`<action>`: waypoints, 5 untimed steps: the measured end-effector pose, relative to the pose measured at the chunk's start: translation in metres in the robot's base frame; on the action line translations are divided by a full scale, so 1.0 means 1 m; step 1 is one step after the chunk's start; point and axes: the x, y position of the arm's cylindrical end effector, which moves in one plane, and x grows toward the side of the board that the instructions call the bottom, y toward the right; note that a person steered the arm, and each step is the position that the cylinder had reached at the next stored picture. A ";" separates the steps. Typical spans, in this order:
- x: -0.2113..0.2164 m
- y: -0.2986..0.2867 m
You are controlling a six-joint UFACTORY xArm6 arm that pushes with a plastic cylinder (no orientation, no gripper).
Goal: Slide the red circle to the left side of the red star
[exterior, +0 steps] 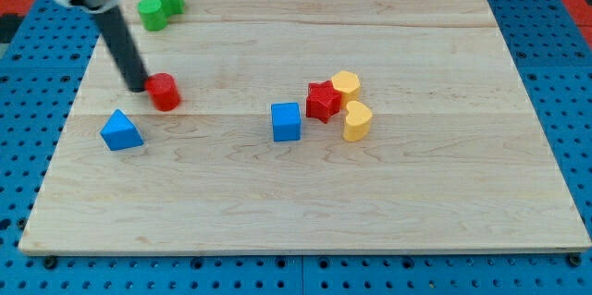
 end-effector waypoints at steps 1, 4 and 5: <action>0.001 0.070; 0.059 0.027; 0.046 0.037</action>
